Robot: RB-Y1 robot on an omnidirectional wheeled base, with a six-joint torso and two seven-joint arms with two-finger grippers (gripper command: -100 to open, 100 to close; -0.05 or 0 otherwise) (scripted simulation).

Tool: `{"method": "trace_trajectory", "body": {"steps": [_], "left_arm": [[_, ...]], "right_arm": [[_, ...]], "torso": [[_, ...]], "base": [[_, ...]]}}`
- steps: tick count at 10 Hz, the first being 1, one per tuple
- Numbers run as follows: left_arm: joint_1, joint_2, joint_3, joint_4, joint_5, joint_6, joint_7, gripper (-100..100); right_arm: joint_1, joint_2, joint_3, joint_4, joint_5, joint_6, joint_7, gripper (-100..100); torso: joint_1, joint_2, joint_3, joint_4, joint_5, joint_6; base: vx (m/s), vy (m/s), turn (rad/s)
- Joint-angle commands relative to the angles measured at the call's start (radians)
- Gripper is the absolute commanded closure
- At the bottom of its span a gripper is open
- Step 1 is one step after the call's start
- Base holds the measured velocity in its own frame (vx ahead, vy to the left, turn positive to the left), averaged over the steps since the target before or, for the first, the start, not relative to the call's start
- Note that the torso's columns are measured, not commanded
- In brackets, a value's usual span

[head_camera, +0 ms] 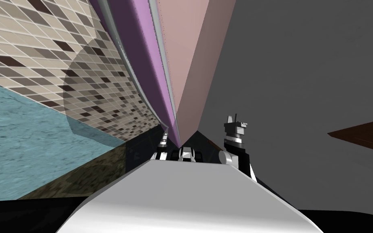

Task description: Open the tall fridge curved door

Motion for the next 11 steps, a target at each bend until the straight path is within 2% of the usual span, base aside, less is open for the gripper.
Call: {"method": "trace_trajectory", "body": {"steps": [1, 2, 3, 5, 6, 8, 9, 11], "left_arm": [[-0.032, 0.009, 0.001, -0.015, 0.003, 0.048, 0.006, -100], [-0.022, 0.007, 0.0, -0.017, 0.002, 0.038, 0.005, -100], [-0.005, 0.001, 0.0, -0.002, 0.001, 0.01, 0.001, 100], [-0.002, -0.002, -0.002, -0.002, -0.001, 0.002, 0.0, 100], [-0.006, 0.043, -0.001, -0.012, -0.005, 0.018, 0.003, -100], [-0.014, 0.08, 0.0, -0.026, -0.011, 0.047, 0.01, -100], [-0.024, 0.108, 0.001, -0.043, -0.019, 0.083, 0.017, -100], [-0.036, 0.13, 0.003, -0.062, -0.028, 0.125, 0.026, -100]], "right_arm": [[0.0, 0.0, 0.0, 0.0, 0.0, 0.0, 0.0, 0], [0.0, 0.0, 0.0, 0.0, 0.0, 0.0, 0.0, 0], [0.0, 0.0, 0.0, 0.0, 0.0, 0.0, 0.0, 0], [0.0, 0.0, 0.0, 0.0, 0.0, 0.0, 0.0, 0], [0.0, 0.0, 0.0, 0.0, 0.0, 0.0, 0.0, 0], [0.0, 0.0, 0.0, 0.0, 0.0, 0.0, 0.0, 0], [0.0, 0.0, 0.0, 0.0, 0.0, 0.0, 0.0, 0], [0.0, 0.0, 0.0, 0.0, 0.0, 0.0, 0.0, 0]], "torso": [[-0.001, -0.001, -0.001, 0.0, 0.0, 0.0], [0.0, -0.001, -0.001, -0.001, 0.0, 0.0], [0.0, -0.001, -0.001, -0.001, 0.0, 0.0], [0.004, -0.005, -0.002, -0.003, 0.002, -0.001], [0.003, -0.005, -0.003, -0.002, 0.001, 0.0], [-0.001, -0.001, -0.001, 0.0, 0.0, 0.0], [-0.001, 0.0, 0.0, 0.0, 0.0, 0.0], [-0.002, 0.001, 0.0, 0.001, -0.001, 0.0]], "base": [[0.005, -0.012, 0.007], [0.002, -0.005, 0.001], [-0.003, 0.005, -0.015], [-0.012, 0.003, -0.008], [-0.02, -0.018, -0.009], [-0.026, -0.021, -0.007], [-0.045, -0.038, -0.014], [-0.055, -0.044, -0.013]]}}
